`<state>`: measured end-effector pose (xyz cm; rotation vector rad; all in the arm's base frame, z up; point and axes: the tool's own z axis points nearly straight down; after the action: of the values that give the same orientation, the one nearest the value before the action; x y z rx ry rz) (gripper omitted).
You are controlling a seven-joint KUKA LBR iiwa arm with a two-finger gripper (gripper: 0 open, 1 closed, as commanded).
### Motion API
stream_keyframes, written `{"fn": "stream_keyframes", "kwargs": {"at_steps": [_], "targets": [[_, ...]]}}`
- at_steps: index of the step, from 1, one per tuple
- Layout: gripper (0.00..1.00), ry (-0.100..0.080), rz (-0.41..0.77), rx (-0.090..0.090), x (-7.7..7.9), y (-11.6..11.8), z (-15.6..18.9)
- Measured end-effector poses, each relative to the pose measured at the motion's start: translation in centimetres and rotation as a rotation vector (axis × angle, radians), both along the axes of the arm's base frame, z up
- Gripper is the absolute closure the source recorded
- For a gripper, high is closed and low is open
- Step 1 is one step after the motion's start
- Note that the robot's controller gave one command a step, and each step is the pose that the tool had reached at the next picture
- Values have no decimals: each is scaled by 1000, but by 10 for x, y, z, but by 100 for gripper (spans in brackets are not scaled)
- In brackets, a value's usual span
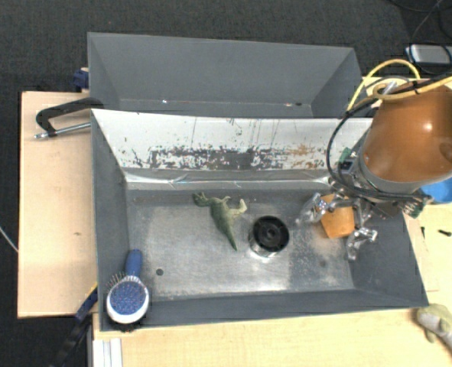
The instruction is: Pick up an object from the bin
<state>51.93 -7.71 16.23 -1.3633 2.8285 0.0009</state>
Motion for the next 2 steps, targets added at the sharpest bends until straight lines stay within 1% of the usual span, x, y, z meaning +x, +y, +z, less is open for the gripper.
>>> {"fn": "stream_keyframes", "kwargs": {"at_steps": [1, 2], "targets": [[0, -19, -170, 0, 8, 45, -67], [100, -22, -168, 4, 9, 49, -68]]}}
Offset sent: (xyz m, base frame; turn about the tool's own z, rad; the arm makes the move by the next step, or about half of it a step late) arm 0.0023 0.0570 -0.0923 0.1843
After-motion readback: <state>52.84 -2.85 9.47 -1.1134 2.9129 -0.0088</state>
